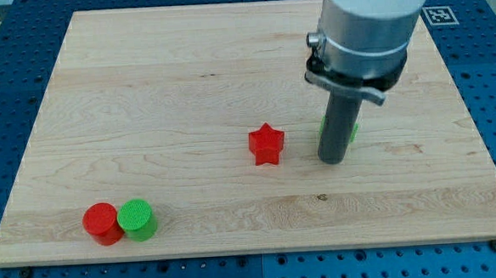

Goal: Push the green star closer to the blue triangle

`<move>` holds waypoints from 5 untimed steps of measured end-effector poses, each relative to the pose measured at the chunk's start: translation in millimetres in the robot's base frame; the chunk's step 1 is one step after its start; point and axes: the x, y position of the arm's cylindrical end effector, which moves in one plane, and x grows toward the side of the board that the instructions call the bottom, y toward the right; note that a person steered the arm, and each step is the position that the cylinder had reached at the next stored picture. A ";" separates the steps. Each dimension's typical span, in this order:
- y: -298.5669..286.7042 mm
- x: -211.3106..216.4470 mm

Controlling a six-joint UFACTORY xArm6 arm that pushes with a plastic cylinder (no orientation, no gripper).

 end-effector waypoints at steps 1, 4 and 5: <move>0.0 26.7; 4.8 -48.2; -7.1 -36.9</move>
